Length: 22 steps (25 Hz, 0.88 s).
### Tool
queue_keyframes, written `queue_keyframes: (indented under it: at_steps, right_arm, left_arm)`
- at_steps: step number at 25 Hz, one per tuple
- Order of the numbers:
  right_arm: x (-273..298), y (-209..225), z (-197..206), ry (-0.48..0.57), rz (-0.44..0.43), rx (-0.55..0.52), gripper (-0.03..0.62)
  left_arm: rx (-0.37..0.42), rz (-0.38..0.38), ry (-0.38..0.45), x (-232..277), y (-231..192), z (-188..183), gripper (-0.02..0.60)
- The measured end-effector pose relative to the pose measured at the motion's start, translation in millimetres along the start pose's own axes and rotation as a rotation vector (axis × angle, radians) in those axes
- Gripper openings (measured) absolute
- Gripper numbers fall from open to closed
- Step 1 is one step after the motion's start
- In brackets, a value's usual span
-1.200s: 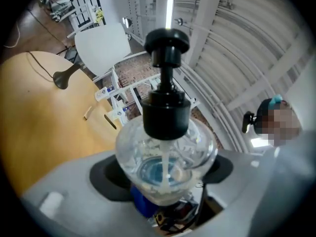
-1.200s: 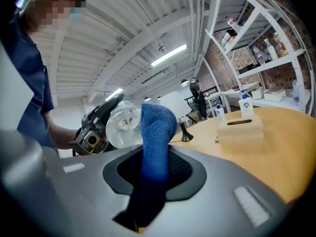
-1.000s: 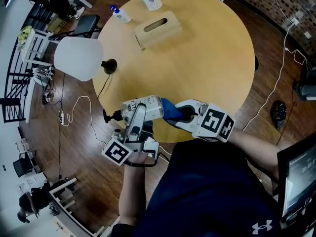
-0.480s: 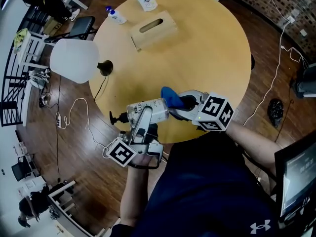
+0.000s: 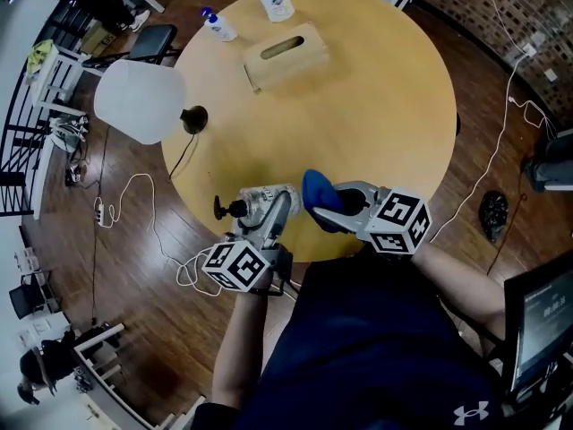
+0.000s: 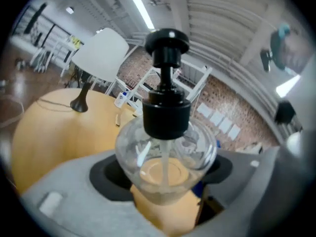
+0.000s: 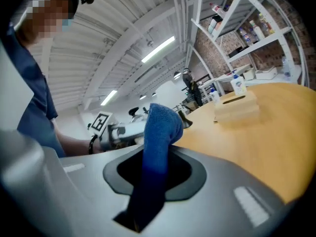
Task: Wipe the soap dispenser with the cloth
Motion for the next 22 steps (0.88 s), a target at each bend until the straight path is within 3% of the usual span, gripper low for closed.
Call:
queue_keyframes:
  at_steps: [3,5,6,9,15,19,22]
  right_arm:
    - [-3.8,46.3,15.8,-0.1,0.269,0.059,0.095]
    - [-3.7,77.9,37.6,-0.22,0.43,0.091,0.095]
    - [-2.9,89.5,47.2,-0.267,0.47,0.106,0.095]
    - [5.2,109.3,64.5,-0.394,0.525,0.108,0.095]
    - [24.5,143.0,93.3,-0.611,0.69,0.014,0.098]
    - [39.7,153.2,96.5,-0.628,0.705,-0.033,0.104]
    - [34.6,155.9,106.7,-0.637,0.73,0.015,0.106]
  left_arm:
    - [0.195,-0.165,-0.092,8.4,-17.9,29.3,0.368]
    - [0.238,-0.25,-0.139,16.3,-33.2,43.5,0.368]
    - [0.242,-0.279,-0.156,20.4,-40.3,48.5,0.368]
    - [0.279,-0.324,-0.183,32.1,-55.4,54.5,0.368]
    - [0.417,-0.322,-0.229,64.5,-69.0,70.6,0.368]
    - [0.469,-0.341,-0.271,72.3,-82.0,88.7,0.368]
    - [0.524,-0.331,-0.244,73.8,-87.4,97.2,0.368]
Point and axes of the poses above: the fingertips, and each gripper's own axes: x forward along the fingers, y to its right, z out of its underside, the point moved 7 cm from there along -x, backward along the fingers, and after that the axes turned 2 degrees about -x, right-handed, at the moved point
